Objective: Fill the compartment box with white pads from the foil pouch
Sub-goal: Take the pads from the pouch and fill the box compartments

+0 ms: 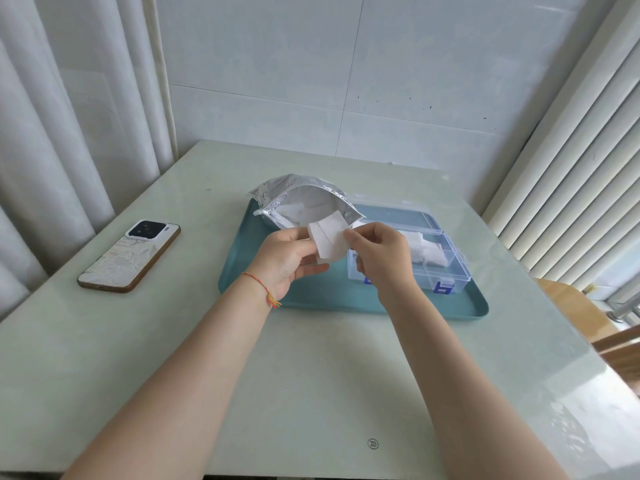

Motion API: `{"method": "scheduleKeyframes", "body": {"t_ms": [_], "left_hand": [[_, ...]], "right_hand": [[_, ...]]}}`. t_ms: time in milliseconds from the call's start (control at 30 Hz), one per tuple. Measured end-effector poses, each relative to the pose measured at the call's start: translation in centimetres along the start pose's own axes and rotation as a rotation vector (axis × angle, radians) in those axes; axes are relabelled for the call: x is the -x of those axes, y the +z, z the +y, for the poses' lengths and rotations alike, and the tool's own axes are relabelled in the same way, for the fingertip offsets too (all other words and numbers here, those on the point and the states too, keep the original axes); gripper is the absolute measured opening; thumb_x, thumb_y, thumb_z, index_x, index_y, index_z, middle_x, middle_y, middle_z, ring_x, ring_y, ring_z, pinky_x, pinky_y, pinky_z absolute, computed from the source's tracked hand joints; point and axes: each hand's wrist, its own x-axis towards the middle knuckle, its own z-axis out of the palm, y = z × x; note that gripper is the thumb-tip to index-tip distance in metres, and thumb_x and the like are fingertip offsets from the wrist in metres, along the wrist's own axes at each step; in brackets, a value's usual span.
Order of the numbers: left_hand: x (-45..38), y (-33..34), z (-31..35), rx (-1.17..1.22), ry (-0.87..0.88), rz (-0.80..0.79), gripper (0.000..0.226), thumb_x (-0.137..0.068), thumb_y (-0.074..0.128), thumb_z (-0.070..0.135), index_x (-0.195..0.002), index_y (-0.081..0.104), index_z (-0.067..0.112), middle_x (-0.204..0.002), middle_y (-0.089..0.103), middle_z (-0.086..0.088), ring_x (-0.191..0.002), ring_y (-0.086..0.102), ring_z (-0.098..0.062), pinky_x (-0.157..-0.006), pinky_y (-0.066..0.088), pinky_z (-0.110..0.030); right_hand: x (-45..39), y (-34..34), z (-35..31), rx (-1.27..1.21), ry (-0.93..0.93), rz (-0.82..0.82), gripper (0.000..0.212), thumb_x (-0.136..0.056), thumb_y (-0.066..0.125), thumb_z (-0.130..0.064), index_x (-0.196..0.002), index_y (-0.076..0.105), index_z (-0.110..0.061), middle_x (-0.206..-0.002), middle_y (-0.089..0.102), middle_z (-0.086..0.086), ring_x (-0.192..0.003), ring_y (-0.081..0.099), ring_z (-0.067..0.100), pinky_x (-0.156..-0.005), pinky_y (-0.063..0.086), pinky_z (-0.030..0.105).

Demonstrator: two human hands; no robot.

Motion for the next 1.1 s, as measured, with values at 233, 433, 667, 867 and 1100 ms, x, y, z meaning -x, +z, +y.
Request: {"method": "scheduleKeyframes", "body": {"t_ms": [233, 433, 667, 867, 1100], "left_hand": [[-0.2, 0.0, 0.0, 0.076, -0.004, 0.042, 0.022, -0.090, 0.057, -0.006, -0.103, 0.071, 0.005, -0.092, 0.073, -0.013, -0.082, 0.070, -0.025, -0.063, 0.057, -0.026], [0.2, 0.5, 0.7, 0.241, -0.029, -0.090, 0.037, -0.093, 0.034, 0.001, -0.113, 0.066, 0.000, -0.109, 0.071, -0.020, -0.090, 0.070, -0.028, -0.072, 0.060, -0.033], [0.4, 0.7, 0.3, -0.015, 0.027, 0.066, 0.015, -0.093, 0.057, 0.006, -0.100, 0.070, 0.008, -0.085, 0.072, -0.011, -0.068, 0.072, -0.022, -0.060, 0.058, -0.027], [0.0, 0.2, 0.5, -0.020, -0.052, 0.044, 0.015, -0.089, 0.064, 0.020, -0.103, 0.067, 0.015, -0.095, 0.066, -0.008, -0.081, 0.066, -0.019, -0.061, 0.055, -0.029], [0.6, 0.8, 0.6, 0.123, -0.173, -0.236, 0.017, -0.096, 0.054, 0.017, -0.105, 0.068, 0.013, -0.089, 0.069, -0.003, -0.076, 0.067, -0.011, -0.061, 0.055, -0.025]], "right_hand": [[0.6, 0.2, -0.8, -0.157, 0.015, -0.055, 0.023, -0.089, 0.068, -0.027, -0.073, 0.057, -0.015, -0.068, 0.049, 0.002, -0.058, 0.042, 0.012, -0.054, 0.036, 0.022], [0.6, 1.2, 0.0, 0.062, -0.117, 0.003, 0.022, -0.086, 0.068, -0.023, -0.070, 0.054, -0.016, -0.076, 0.055, -0.001, -0.068, 0.048, 0.010, -0.056, 0.035, 0.014], [0.8, 1.0, 0.0, 0.171, -0.213, -0.049, 0.023, -0.087, 0.065, -0.021, -0.103, 0.050, -0.013, -0.080, 0.058, -0.003, -0.072, 0.053, 0.011, -0.064, 0.048, 0.032], [1.0, 0.8, -0.2, 0.145, -0.265, -0.138, 0.020, -0.091, 0.059, -0.011, -0.104, 0.050, -0.021, -0.082, 0.067, 0.000, -0.063, 0.052, 0.003, -0.053, 0.042, 0.018], [1.2, 1.5, 0.8, 0.412, -0.495, -0.180, 0.025, -0.084, 0.062, -0.021, -0.107, 0.054, -0.023, -0.097, 0.057, -0.006, -0.093, 0.049, 0.010, -0.085, 0.046, 0.032]]}}
